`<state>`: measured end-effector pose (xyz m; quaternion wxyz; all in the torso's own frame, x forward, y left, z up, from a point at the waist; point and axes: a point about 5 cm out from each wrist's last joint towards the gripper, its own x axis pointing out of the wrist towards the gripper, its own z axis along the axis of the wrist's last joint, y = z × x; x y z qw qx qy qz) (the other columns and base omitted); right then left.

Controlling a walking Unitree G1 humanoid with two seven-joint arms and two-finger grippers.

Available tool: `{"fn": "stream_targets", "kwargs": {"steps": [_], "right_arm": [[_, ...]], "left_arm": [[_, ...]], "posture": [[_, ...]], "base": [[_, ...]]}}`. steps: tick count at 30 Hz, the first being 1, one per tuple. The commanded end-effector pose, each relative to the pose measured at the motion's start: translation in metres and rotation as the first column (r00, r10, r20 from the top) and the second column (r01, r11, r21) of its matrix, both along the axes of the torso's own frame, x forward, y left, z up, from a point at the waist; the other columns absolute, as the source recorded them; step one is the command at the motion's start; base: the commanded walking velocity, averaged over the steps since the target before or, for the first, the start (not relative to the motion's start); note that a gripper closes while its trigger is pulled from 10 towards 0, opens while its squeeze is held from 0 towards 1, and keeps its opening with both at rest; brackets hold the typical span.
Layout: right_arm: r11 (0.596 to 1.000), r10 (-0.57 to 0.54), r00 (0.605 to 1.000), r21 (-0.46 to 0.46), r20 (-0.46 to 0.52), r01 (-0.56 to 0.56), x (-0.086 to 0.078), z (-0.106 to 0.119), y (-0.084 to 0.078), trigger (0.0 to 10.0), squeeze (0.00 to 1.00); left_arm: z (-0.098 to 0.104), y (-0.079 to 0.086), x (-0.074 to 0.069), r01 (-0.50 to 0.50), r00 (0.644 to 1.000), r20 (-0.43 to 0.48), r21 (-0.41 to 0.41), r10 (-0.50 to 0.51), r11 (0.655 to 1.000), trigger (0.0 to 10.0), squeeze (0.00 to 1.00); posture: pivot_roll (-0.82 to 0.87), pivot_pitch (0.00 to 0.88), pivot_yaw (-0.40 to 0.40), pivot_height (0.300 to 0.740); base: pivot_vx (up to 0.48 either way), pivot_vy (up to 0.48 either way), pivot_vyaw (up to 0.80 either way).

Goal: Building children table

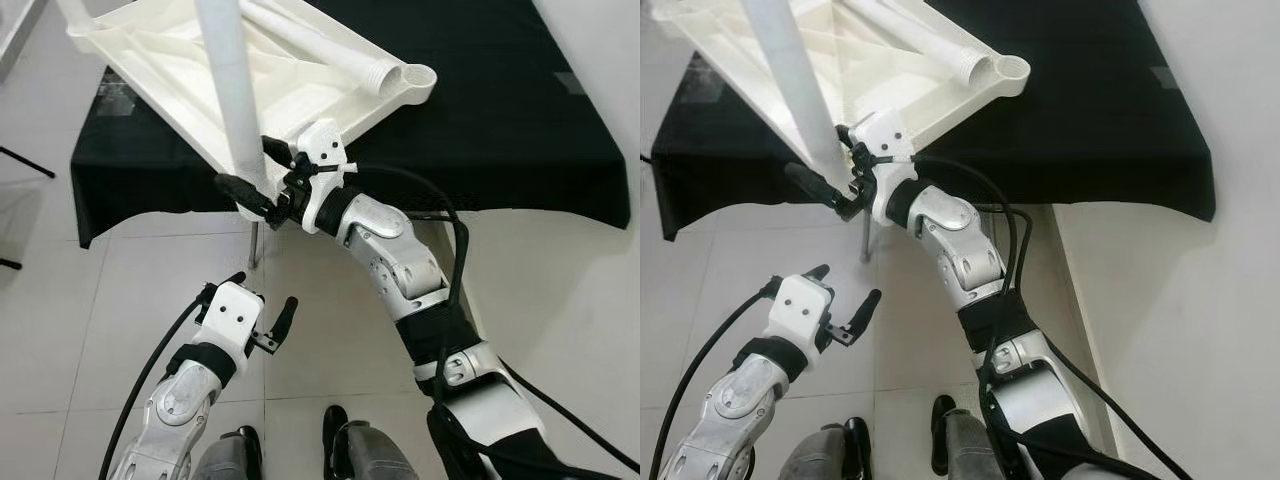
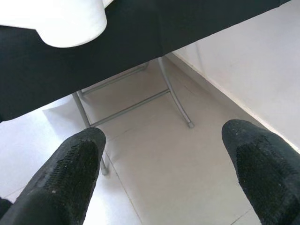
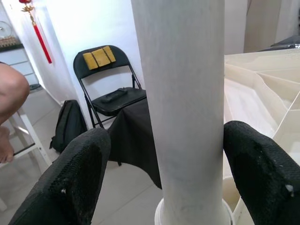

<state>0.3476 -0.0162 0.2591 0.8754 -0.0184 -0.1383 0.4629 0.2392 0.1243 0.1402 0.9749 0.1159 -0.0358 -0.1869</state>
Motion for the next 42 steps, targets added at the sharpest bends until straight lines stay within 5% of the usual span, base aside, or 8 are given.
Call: {"fn": "stream_targets", "kwargs": {"steps": [1, 5, 9, 16, 23, 29, 36, 42], "right_arm": [[1.000, 0.008, 1.000, -0.010, -0.002, -0.008, -0.001, -0.001, 0.003, 10.0, 0.00], [0.997, -0.044, 0.999, -0.064, 0.029, 0.046, 0.001, -0.004, -0.012, 10.0, 0.00], [0.969, -0.062, 0.995, -0.234, 0.079, 0.079, 0.005, -0.022, -0.059, 10.0, 0.00], [0.904, -0.049, 0.998, -0.424, 0.030, 0.057, -0.011, -0.053, -0.113, 10.0, 0.00], [0.886, -0.148, 0.989, -0.442, 0.012, 0.138, -0.019, -0.083, -0.121, 10.0, 0.00], [0.914, -0.319, 0.933, -0.315, -0.167, 0.256, -0.036, -0.125, -0.117, 10.0, 0.00], [0.900, -0.389, 0.901, -0.286, -0.192, 0.327, -0.045, -0.139, -0.111, 10.0, 0.00], [0.836, -0.549, 0.797, -0.176, -0.251, 0.520, -0.041, -0.141, -0.125, 10.0, 0.00]], "left_arm": [[-0.009, 0.001, -0.003, -0.002, 0.999, -0.039, 0.019, 0.003, 1.000, 10.0, 0.00], [-0.008, 0.002, -0.002, -0.008, 0.999, -0.037, 0.016, 0.009, 1.000, 10.0, 0.00], [-0.009, 0.003, -0.002, -0.003, 0.999, -0.052, 0.008, 0.004, 1.000, 10.0, 0.00], [-0.013, 0.008, -0.003, 0.016, 0.996, -0.088, -0.032, -0.018, 0.999, 10.0, 0.00], [-0.013, 0.008, -0.003, 0.031, 0.994, -0.105, -0.072, -0.039, 0.997, 10.0, 0.00], [-0.009, 0.002, -0.004, 0.065, 0.992, -0.101, -0.105, -0.075, 0.992, 10.0, 0.00], [-0.010, -0.002, -0.002, 0.065, 0.993, -0.095, -0.093, -0.074, 0.994, 10.0, 0.00], [-0.014, -0.004, -0.006, 0.026, 0.994, -0.102, -0.094, -0.035, 0.995, 10.0, 0.00]], "posture": [[0.09, 0.314, -0.065, 0.740], [0.08, 0.312, -0.072, 0.740], [0.08, 0.311, -0.073, 0.740], [0.05, 0.303, -0.058, 0.740], [0.05, 0.296, -0.053, 0.740], [0.04, 0.282, -0.043, 0.740], [0.04, 0.277, -0.041, 0.740], [0.05, 0.253, -0.041, 0.740]], "base": [[0.000, 0.000, 0.00], [0.000, 0.000, 0.00], [0.000, 0.000, 0.00], [0.000, 0.000, 0.00], [0.000, -0.143, 0.00], [0.000, -0.465, 0.00], [0.000, -0.274, 0.00], [0.000, 0.000, 0.00]]}}
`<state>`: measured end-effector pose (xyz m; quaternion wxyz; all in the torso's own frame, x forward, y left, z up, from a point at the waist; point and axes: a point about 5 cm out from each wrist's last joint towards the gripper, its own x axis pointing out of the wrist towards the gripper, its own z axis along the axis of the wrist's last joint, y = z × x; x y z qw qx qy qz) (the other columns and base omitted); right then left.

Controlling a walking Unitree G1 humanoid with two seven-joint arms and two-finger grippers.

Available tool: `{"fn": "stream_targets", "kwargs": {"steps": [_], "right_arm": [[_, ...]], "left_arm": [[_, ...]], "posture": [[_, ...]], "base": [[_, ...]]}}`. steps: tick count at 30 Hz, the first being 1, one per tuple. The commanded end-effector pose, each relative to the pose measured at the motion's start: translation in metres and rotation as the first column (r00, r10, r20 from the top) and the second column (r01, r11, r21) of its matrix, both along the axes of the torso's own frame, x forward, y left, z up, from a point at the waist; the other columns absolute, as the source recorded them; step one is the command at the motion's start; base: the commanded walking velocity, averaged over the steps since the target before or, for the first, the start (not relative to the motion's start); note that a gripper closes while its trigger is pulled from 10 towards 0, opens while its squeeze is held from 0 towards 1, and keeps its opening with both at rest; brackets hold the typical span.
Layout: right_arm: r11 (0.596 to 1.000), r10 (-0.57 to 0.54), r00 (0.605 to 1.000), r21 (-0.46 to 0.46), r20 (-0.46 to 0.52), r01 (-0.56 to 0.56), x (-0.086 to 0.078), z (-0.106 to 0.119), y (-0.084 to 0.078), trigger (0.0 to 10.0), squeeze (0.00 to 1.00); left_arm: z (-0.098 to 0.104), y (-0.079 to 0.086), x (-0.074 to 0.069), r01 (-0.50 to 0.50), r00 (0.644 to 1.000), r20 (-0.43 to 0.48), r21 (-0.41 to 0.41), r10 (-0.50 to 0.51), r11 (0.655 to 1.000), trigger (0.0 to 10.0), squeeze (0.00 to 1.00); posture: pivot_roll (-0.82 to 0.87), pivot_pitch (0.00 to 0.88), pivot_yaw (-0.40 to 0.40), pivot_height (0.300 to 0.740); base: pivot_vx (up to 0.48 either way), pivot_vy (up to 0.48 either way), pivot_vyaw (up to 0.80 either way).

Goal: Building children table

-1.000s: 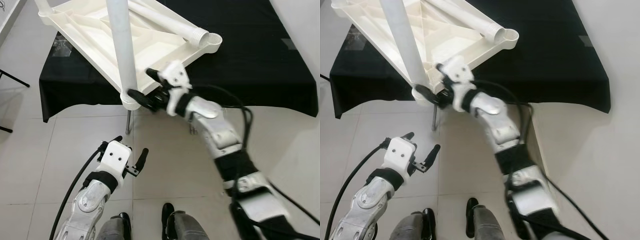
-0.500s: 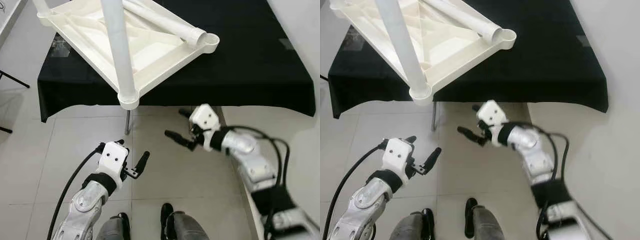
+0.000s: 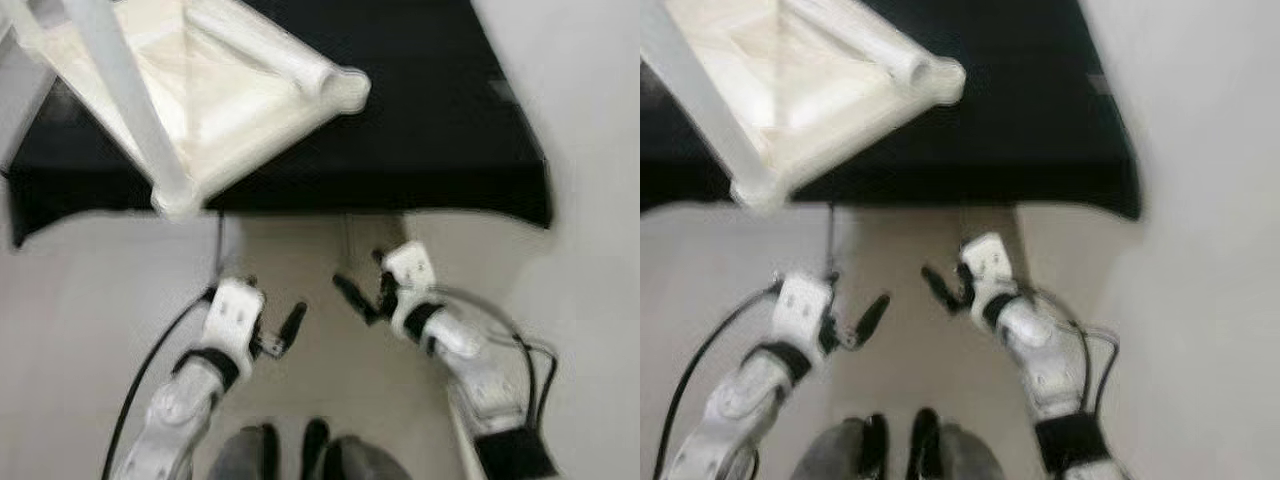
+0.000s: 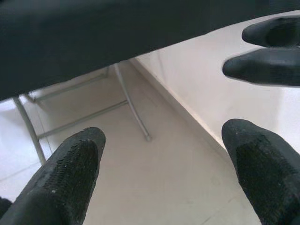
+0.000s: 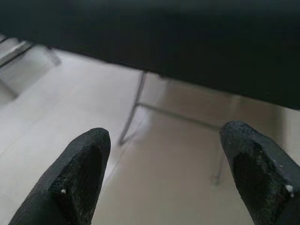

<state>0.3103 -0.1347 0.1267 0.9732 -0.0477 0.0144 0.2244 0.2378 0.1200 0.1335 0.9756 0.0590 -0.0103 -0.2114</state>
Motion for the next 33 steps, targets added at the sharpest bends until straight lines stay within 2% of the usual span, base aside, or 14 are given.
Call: {"fn": "stream_targets", "kwargs": {"steps": [1, 2, 6, 13, 16, 18, 23, 27, 31, 32, 33], "right_arm": [[0.998, -0.050, 0.998, 0.026, -0.028, 0.051, -0.004, -0.008, -0.006, 10.0, 0.00], [0.988, -0.128, 0.991, 0.078, -0.030, 0.130, -0.005, -0.010, -0.012, 10.0, 0.00], [0.982, -0.153, 0.988, 0.103, -0.026, 0.155, -0.008, -0.013, -0.015, 10.0, 0.00], [0.987, -0.119, 0.993, 0.110, -0.008, 0.119, 0.003, -0.013, -0.009, 10.0, 0.00], [0.987, -0.111, 0.994, 0.117, -0.004, 0.110, 0.004, -0.012, -0.007, 10.0, 0.00], [0.995, -0.051, 0.999, 0.089, 0.019, 0.049, 0.008, -0.010, 0.001, 10.0, 0.00], [0.993, -0.040, 0.999, 0.113, 0.025, 0.037, 0.010, -0.008, 0.002, 10.0, 0.00], [0.994, -0.073, 0.997, 0.085, 0.001, 0.073, 0.014, -0.011, -0.001, 10.0, 0.00], [0.993, -0.008, 1.000, 0.120, 0.026, 0.005, 0.015, -0.004, 0.000, 10.0, 0.00], [0.989, 0.102, 0.992, 0.099, 0.071, -0.109, 0.017, 0.008, 0.002, 10.0, 0.00], [0.986, 0.143, 0.986, 0.079, 0.083, -0.150, 0.018, 0.013, 0.003, 10.0, 0.00]], "left_arm": [[-0.007, 0.001, -0.004, -0.013, 1.000, -0.027, 0.008, 0.013, 1.000, 10.0, 0.00], [-0.009, 0.002, -0.004, -0.046, 0.999, -0.021, -0.003, 0.046, 0.999, 10.0, 0.00], [-0.013, 0.007, -0.001, -0.098, 0.995, -0.022, -0.015, 0.098, 0.995, 10.0, 0.00], [-0.015, 0.011, 0.006, -0.137, 0.991, 0.000, -0.025, 0.137, 0.990, 10.0, 0.00], [-0.014, 0.011, 0.007, -0.143, 0.990, 0.006, -0.029, 0.143, 0.989, 10.0, 0.00], [-0.013, 0.010, 0.011, -0.141, 0.990, 0.023, -0.024, 0.141, 0.990, 10.0, 0.00], [-0.013, 0.008, 0.015, -0.125, 0.992, 0.031, -0.017, 0.125, 0.992, 10.0, 0.00], [-0.012, 0.007, 0.015, -0.103, 0.994, 0.042, -0.006, 0.103, 0.995, 10.0, 0.00], [-0.012, 0.005, 0.014, -0.085, 0.995, 0.048, 0.001, 0.085, 0.996, 10.0, 0.00], [-0.009, 0.004, 0.016, -0.063, 0.996, 0.060, 0.001, 0.063, 0.998, 10.0, 0.00], [-0.007, 0.003, 0.016, -0.054, 0.996, 0.065, 0.000, 0.054, 0.999, 10.0, 0.00]], "posture": [[0.05, 0.253, -0.041, 0.740], [0.06, 0.225, -0.041, 0.740], [0.06, 0.180, -0.041, 0.740], [0.09, 0.105, -0.048, 0.740], [0.09, 0.102, -0.049, 0.740], [0.10, 0.090, -0.055, 0.740], [0.09, 0.093, -0.041, 0.740], [0.09, 0.097, -0.035, 0.740], [0.09, 0.106, -0.029, 0.740], [0.09, 0.111, -0.031, 0.740], [0.09, 0.111, -0.031, 0.740]], "base": [[0.000, 0.000, 0.00], [0.000, 0.000, 0.00], [0.000, 0.000, 0.00], [0.080, 0.000, 0.00], [0.322, 0.000, 0.00], [0.456, 0.000, 0.79], [0.460, 0.000, 0.47], [0.465, 0.000, 0.00], [0.465, 0.000, 0.00], [0.465, 0.000, 0.00], [0.465, 0.000, 0.00]]}}
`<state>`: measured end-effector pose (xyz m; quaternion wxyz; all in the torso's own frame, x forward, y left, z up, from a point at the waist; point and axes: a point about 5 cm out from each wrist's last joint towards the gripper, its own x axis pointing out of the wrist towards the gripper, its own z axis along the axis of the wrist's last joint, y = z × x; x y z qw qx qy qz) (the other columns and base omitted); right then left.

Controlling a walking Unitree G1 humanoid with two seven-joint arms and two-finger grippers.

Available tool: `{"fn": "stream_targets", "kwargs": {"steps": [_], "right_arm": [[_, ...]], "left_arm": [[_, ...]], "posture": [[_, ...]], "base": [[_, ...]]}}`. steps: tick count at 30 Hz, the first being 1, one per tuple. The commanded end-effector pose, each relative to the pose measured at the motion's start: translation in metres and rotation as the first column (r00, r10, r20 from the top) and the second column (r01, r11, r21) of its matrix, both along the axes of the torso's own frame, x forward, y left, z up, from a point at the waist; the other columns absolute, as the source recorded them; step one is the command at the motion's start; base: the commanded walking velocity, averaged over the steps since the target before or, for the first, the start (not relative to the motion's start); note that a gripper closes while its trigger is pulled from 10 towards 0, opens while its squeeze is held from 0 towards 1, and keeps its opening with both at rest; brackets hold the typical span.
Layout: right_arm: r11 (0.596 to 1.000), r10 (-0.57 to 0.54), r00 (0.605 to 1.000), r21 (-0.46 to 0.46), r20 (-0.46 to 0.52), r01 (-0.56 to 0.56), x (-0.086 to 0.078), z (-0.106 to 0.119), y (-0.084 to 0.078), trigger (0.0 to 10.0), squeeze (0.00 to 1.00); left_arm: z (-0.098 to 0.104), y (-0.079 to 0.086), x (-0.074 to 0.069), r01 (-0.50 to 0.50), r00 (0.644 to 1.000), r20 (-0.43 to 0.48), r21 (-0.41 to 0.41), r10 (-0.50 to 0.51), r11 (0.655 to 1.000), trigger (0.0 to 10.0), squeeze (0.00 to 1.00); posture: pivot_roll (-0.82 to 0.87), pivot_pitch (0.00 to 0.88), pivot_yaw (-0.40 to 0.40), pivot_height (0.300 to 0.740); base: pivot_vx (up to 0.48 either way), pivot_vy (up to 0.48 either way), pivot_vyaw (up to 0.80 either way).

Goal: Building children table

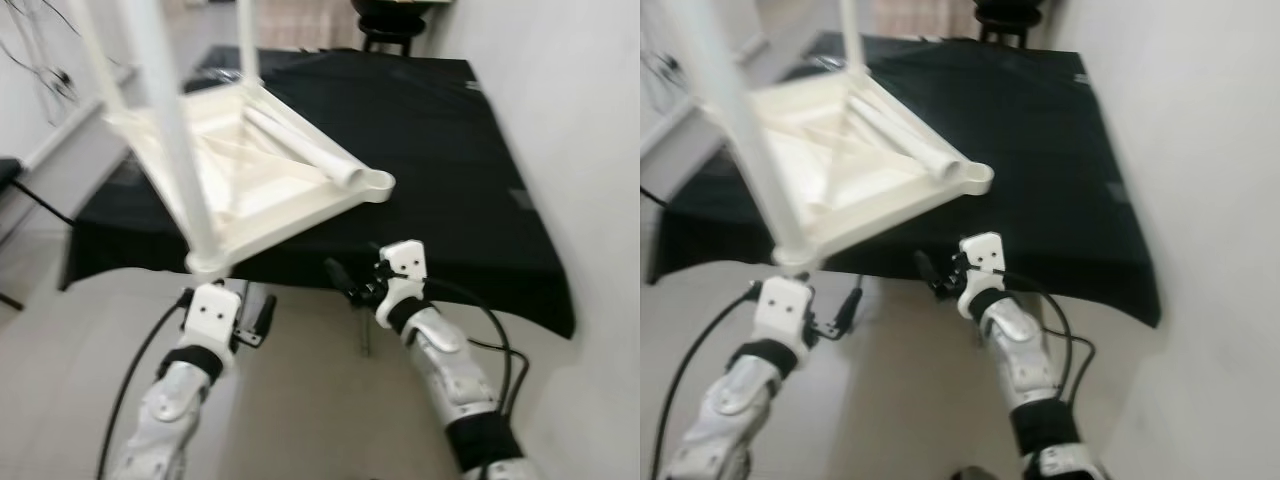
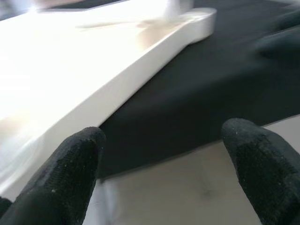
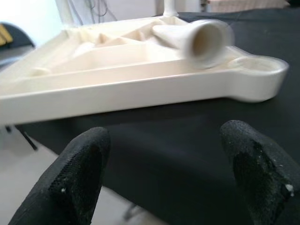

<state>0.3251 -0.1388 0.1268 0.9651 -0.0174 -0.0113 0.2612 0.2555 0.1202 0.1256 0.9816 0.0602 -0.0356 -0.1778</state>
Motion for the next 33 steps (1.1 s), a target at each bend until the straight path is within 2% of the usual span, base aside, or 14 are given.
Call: {"fn": "stream_targets", "kwargs": {"steps": [1, 8, 10, 11, 14, 15, 16, 17, 19, 22, 26, 29, 30, 33], "right_arm": [[0.992, 0.126, 0.990, -0.021, 0.069, -0.125, 0.004, 0.019, 0.007, 10.0, 0.00], [0.916, 0.367, 0.925, -0.210, 0.094, -0.342, 0.008, 0.044, 0.008, 10.0, 0.00], [0.848, 0.470, 0.879, -0.317, 0.083, -0.424, 0.008, 0.053, 0.011, 10.0, 0.00], [0.784, 0.536, 0.842, -0.402, 0.056, -0.473, 0.007, 0.057, 0.014, 10.0, 0.00], [0.736, 0.578, 0.816, -0.452, 0.030, -0.504, 0.006, 0.058, 0.016, 10.0, 0.00], [0.662, 0.632, 0.775, -0.501, -0.027, -0.557, 0.003, 0.059, 0.017, 10.0, 0.00], [0.548, 0.677, 0.728, -0.583, -0.112, -0.599, 0.000, 0.056, 0.017, 10.0, 0.00], [0.548, 0.677, 0.728, -0.583, -0.112, -0.599, 0.000, 0.056, 0.017, 10.0, 0.00], [0.375, 0.704, 0.664, -0.663, -0.251, -0.648, -0.002, 0.052, 0.014, 10.0, 0.00], [0.373, 0.707, 0.659, -0.658, -0.255, -0.654, 0.001, 0.057, 0.015, 10.0, 0.00], [0.324, 0.756, 0.613, -0.683, -0.229, -0.655, 0.005, 0.073, 0.018, 10.0, 0.00], [0.269, 0.778, 0.572, -0.686, -0.260, -0.677, 0.001, 0.074, 0.020, 10.0, 0.00], [0.206, 0.791, 0.532, -0.687, -0.303, -0.697, -0.004, 0.073, 0.021, 10.0, 0.00], [0.157, 0.791, 0.511, -0.694, -0.338, -0.702, -0.006, 0.071, 0.023, 10.0, 0.00]], "left_arm": [[0.003, 0.002, 0.000, 0.021, 1.000, 0.017, 0.013, -0.021, 1.000, 10.0, 0.00], [0.010, -0.011, 0.001, 0.099, 0.995, 0.028, 0.019, -0.100, 0.995, 10.0, 0.00], [0.013, -0.016, 0.000, 0.126, 0.991, 0.035, 0.013, -0.126, 0.992, 10.0, 0.00], [0.014, -0.018, 0.000, 0.124, 0.992, 0.038, 0.012, -0.124, 0.992, 10.0, 0.00], [0.014, -0.018, -0.001, 0.120, 0.992, 0.041, 0.014, -0.121, 0.993, 10.0, 0.00], [0.014, -0.018, -0.001, 0.105, 0.994, 0.038, 0.016, -0.106, 0.994, 10.0, 0.00], [0.012, -0.015, -0.002, 0.068, 0.997, 0.028, 0.019, -0.068, 0.998, 10.0, 0.00], [0.012, -0.015, -0.002, 0.068, 0.997, 0.028, 0.019, -0.068, 0.998, 10.0, 0.00], [0.009, -0.010, -0.005, 0.010, 1.000, 0.009, 0.019, -0.010, 1.000, 10.0, 0.00], [0.008, -0.010, -0.007, -0.002, 1.000, 0.002, 0.018, 0.002, 1.000, 10.0, 0.00], [0.011, -0.015, -0.013, 0.015, 1.000, -0.001, 0.022, -0.015, 1.000, 10.0, 0.00], [0.014, -0.018, -0.014, 0.029, 1.000, -0.001, 0.008, -0.029, 1.000, 10.0, 0.00], [0.015, -0.020, -0.016, 0.032, 0.999, -0.020, -0.006, -0.032, 0.999, 10.0, 0.00], [0.013, -0.019, -0.016, 0.023, 0.999, -0.041, -0.009, -0.023, 1.000, 10.0, 0.00]], "posture": [[0.09, 0.112, -0.031, 0.740], [0.09, 0.122, -0.038, 0.740], [0.09, 0.126, -0.042, 0.740], [0.09, 0.131, -0.043, 0.740], [0.09, 0.131, -0.043, 0.740], [0.09, 0.136, -0.045, 0.740], [0.09, 0.143, -0.048, 0.740], [0.09, 0.143, -0.048, 0.740], [0.09, 0.149, -0.051, 0.740], [0.09, 0.152, -0.057, 0.740], [0.10, 0.158, -0.066, 0.740], [0.10, 0.161, -0.067, 0.740], [0.10, 0.164, -0.062, 0.740], [0.10, 0.169, -0.059, 0.740]], "base": [[0.465, 0.000, 0.00], [0.256, 0.000, 0.00], [0.000, 0.000, 0.00], [0.000, 0.000, 0.00], [0.000, 0.000, 0.00], [0.000, 0.000, 0.00], [0.000, 0.000, 0.00], [0.000, 0.000, 0.00], [0.000, 0.000, 0.00], [0.000, 0.000, 0.00], [0.000, 0.000, 0.80], [0.000, 0.000, 0.80], [0.000, 0.000, 0.80], [0.000, 0.000, 0.80]]}}
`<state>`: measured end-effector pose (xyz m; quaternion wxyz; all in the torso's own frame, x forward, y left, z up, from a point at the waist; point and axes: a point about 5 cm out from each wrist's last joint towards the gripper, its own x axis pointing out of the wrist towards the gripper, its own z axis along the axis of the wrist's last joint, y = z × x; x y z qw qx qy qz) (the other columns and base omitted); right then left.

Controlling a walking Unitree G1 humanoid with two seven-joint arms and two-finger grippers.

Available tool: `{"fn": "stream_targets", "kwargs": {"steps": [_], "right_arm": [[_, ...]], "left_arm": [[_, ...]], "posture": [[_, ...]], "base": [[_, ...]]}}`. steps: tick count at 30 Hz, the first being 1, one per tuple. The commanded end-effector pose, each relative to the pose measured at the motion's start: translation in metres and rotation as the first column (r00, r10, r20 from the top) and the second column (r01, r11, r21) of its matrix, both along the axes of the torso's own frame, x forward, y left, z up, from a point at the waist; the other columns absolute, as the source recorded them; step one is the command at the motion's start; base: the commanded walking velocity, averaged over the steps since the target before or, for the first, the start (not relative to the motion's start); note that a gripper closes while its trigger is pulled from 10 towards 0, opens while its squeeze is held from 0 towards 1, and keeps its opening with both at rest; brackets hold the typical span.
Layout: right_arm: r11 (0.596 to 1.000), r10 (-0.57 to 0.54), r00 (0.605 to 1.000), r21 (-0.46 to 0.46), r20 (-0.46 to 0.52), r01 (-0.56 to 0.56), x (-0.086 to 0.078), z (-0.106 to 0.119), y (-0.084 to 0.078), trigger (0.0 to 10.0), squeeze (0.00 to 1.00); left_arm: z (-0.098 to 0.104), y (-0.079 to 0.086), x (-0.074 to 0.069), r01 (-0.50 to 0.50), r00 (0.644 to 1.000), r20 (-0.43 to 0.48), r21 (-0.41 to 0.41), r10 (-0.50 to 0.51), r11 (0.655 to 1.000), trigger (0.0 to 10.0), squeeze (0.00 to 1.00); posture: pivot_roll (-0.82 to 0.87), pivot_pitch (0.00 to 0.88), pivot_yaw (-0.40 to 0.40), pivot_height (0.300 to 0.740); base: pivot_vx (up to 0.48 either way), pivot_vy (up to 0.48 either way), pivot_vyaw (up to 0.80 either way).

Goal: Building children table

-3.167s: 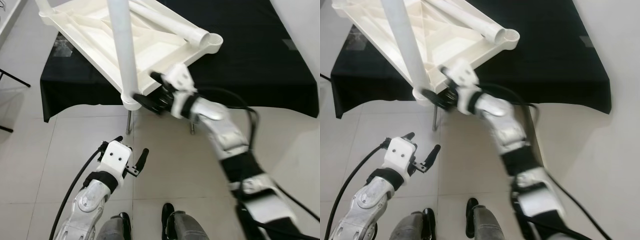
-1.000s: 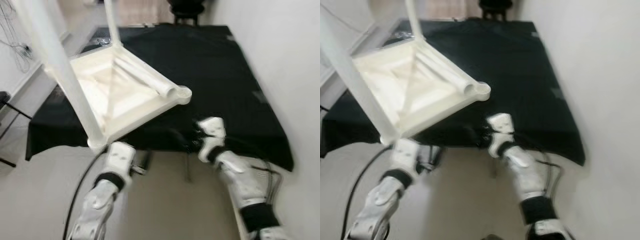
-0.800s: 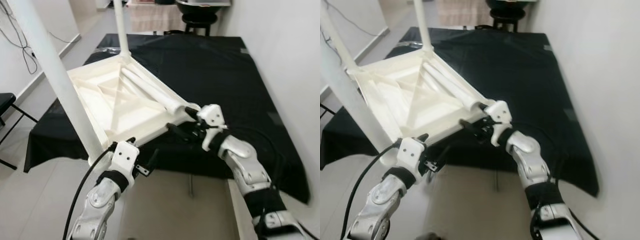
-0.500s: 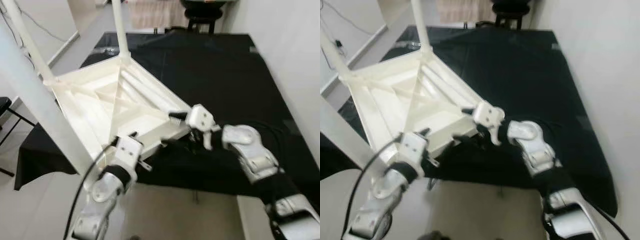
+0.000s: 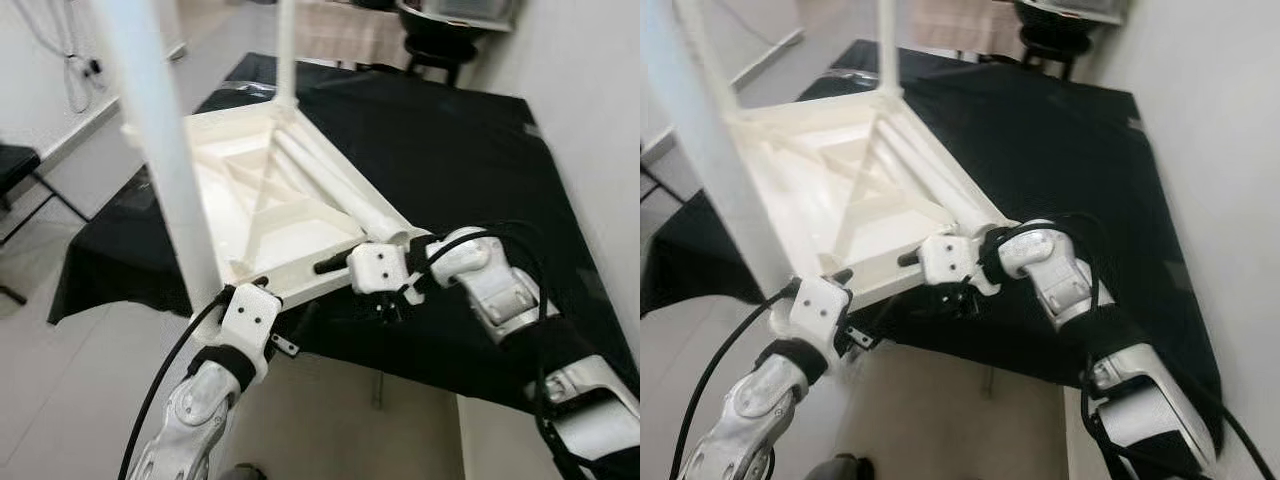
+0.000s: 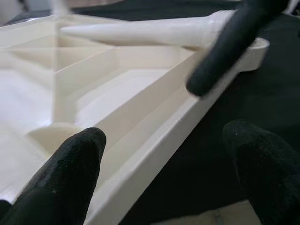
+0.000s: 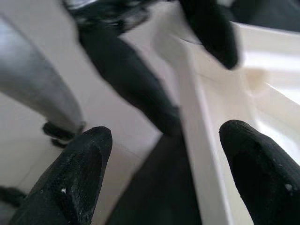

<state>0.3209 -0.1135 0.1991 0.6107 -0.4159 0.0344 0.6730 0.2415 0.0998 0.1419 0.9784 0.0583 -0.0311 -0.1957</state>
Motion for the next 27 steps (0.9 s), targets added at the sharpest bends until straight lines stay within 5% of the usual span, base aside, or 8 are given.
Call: {"fn": "stream_targets", "kwargs": {"steps": [1, 7, 9, 13, 27], "right_arm": [[0.999, 0.018, 1.000, -0.041, 0.004, -0.018, -0.002, -0.001, -0.002, 10.0, 0.00], [0.994, -0.035, 0.993, -0.099, 0.109, 0.045, 0.011, -0.001, 0.003, 10.0, 0.00], [0.986, -0.106, 0.968, -0.101, 0.226, 0.131, 0.023, 0.002, 0.005, 10.0, 0.00], [0.970, -0.178, 0.945, -0.114, 0.275, 0.216, 0.031, 0.003, 0.001, 10.0, 0.00], [0.916, -0.105, 0.988, -0.375, 0.117, 0.142, 0.019, -0.005, -0.031, 10.0, 0.00]], "left_arm": [[-0.003, 0.002, -0.002, -0.013, 0.999, -0.029, -0.007, 0.013, 1.000, 10.0, 0.00], [-0.005, 0.004, -0.002, -0.038, 0.998, -0.051, -0.005, 0.037, 0.999, 10.0, 0.00], [-0.005, 0.005, -0.002, -0.041, 0.998, -0.054, -0.003, 0.041, 0.999, 10.0, 0.00], [-0.005, 0.005, -0.003, -0.034, 0.998, -0.061, -0.001, 0.034, 0.999, 10.0, 0.00], [-0.005, 0.003, -0.003, -0.013, 0.997, -0.075, 0.002, 0.013, 1.000, 10.0, 0.00]], "posture": [[0.10, 0.169, -0.059, 0.740], [0.10, 0.173, -0.058, 0.740], [0.10, 0.175, -0.059, 0.740], [0.10, 0.178, -0.053, 0.740], [0.09, 0.183, -0.058, 0.740]], "base": [[0.000, 0.000, 0.80], [0.000, 0.000, 0.40], [0.000, 0.000, 0.00], [0.000, 0.000, 0.00], [0.000, 0.000, 0.00]]}}
